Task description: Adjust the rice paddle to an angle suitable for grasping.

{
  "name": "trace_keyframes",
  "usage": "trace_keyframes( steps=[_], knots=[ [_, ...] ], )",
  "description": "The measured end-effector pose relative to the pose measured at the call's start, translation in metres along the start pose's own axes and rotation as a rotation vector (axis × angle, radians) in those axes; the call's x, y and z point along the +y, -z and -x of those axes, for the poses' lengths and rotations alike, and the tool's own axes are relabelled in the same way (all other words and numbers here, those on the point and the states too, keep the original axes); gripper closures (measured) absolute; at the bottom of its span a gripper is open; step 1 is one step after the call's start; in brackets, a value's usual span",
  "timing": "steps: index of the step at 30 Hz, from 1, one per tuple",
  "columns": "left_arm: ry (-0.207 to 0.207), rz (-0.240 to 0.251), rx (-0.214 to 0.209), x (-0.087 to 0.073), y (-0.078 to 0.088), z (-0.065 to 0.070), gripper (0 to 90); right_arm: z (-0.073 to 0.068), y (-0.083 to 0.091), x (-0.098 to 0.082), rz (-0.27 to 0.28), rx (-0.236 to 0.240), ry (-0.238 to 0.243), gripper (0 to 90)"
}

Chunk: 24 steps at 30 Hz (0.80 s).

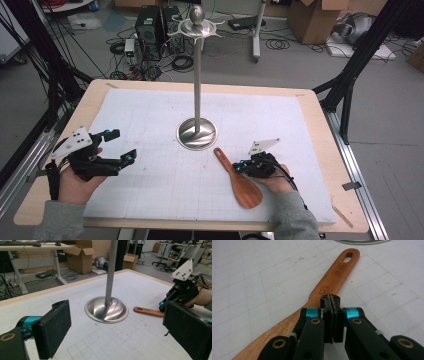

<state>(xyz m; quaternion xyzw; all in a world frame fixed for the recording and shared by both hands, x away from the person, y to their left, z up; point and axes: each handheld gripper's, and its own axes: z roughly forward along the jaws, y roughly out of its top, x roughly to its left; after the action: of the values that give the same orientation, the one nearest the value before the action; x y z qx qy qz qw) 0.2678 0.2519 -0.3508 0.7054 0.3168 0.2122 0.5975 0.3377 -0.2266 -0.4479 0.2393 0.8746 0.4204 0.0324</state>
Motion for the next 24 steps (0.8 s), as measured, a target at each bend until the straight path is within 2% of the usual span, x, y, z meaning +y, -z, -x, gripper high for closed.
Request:
trace_keyframes(
  steps=[17, 24],
  knots=[
    [0.003, -0.005, 0.022, -0.003, 0.011, 0.0, 8.5, -0.009, -0.017, 0.015, -0.032, 0.056, 0.052, 89.5],
    [0.002, -0.004, 0.03, -0.003, 0.016, 0.0, 8.5, -0.017, -0.025, 0.024, -0.057, 0.083, 0.086, 89.6]
  ],
)
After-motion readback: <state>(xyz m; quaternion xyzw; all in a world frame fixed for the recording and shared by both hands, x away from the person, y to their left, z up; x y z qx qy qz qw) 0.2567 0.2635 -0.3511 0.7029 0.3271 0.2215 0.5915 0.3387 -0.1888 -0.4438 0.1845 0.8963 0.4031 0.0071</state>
